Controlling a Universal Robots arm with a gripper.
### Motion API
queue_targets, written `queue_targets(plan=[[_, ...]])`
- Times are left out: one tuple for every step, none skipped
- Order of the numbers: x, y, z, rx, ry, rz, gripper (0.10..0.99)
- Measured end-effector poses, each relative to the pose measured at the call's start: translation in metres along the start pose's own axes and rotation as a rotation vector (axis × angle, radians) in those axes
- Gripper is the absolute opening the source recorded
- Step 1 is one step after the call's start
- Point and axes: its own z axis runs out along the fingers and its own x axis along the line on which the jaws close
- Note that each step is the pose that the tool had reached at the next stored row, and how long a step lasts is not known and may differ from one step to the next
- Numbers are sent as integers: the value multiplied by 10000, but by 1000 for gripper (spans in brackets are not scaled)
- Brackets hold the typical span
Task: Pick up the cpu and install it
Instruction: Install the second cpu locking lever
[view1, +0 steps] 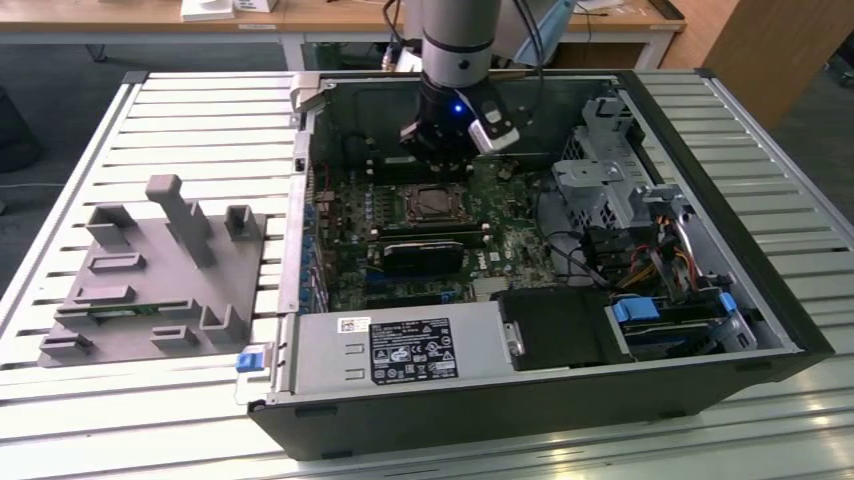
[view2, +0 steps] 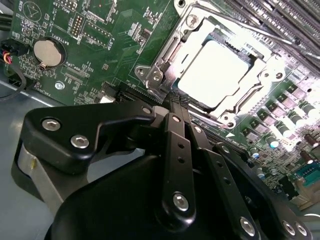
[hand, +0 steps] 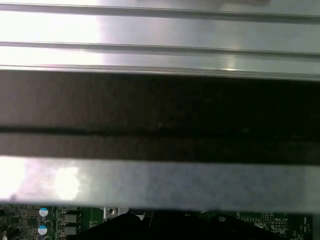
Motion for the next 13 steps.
queue_targets(plan=[[0, -6, 0, 0, 0, 0, 106], [0, -12, -1, 0, 0, 0, 106], [0, -18, -1, 0, 0, 0, 106], [0, -25, -2, 1, 1, 0, 106], [0, -35, -2, 0, 0, 0, 106], [1, -45, -3, 0, 0, 1, 106], [1, -52, -3, 0, 1, 0, 106], [1, -57, -3, 0, 0, 0, 106], [1, -60, -3, 0, 0, 0, 106], [1, -63, -3, -1, 0, 1, 106], [1, -66, -4, 0, 0, 1, 106], [1, -66, -4, -1, 0, 1, 106], [1, -67, -9, 4, 3, 1, 106]])
